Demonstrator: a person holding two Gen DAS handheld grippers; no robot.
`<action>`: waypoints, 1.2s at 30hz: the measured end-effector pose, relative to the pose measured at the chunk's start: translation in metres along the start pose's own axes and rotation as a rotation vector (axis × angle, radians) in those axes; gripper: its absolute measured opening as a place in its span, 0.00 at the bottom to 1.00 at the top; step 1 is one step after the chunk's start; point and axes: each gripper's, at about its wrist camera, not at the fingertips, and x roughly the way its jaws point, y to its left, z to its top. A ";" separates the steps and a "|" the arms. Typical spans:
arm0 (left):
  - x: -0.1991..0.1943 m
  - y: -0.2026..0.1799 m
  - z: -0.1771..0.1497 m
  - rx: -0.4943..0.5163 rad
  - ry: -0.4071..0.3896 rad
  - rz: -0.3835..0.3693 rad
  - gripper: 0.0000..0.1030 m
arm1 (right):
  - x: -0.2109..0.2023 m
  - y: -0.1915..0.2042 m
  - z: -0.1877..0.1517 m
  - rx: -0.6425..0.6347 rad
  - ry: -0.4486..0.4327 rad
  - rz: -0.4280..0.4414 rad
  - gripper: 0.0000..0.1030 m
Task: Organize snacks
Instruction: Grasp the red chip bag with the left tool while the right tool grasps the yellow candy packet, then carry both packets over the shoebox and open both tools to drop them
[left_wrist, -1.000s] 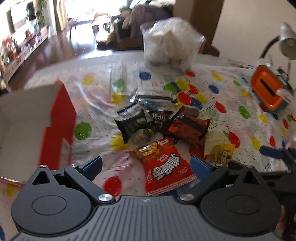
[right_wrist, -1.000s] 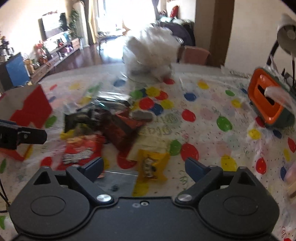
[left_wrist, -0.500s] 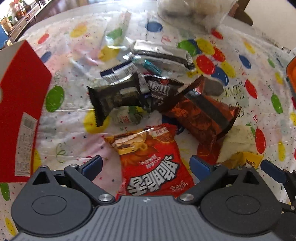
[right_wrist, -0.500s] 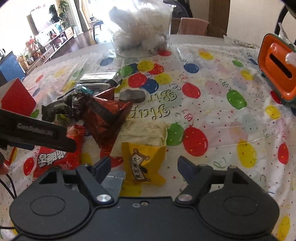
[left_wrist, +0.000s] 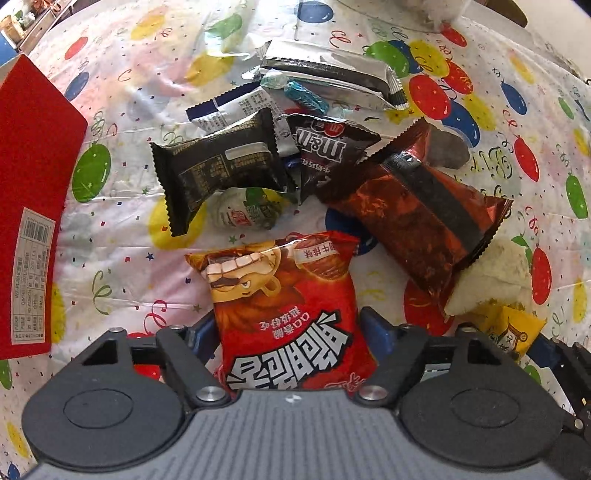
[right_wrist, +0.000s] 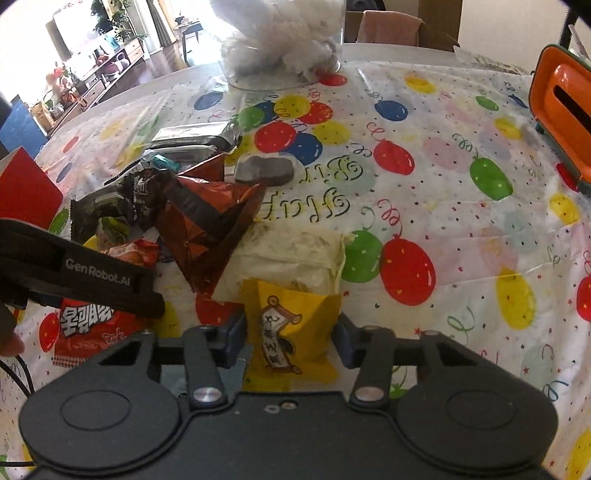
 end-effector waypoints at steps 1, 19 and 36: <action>0.000 0.001 0.000 -0.004 -0.001 -0.006 0.73 | 0.000 0.000 0.000 -0.001 -0.001 0.001 0.43; -0.028 0.034 -0.024 -0.047 -0.071 -0.114 0.73 | -0.036 0.002 -0.009 -0.011 -0.047 0.011 0.21; -0.135 0.109 -0.043 0.135 -0.265 -0.203 0.73 | -0.123 0.080 -0.007 0.002 -0.187 0.057 0.22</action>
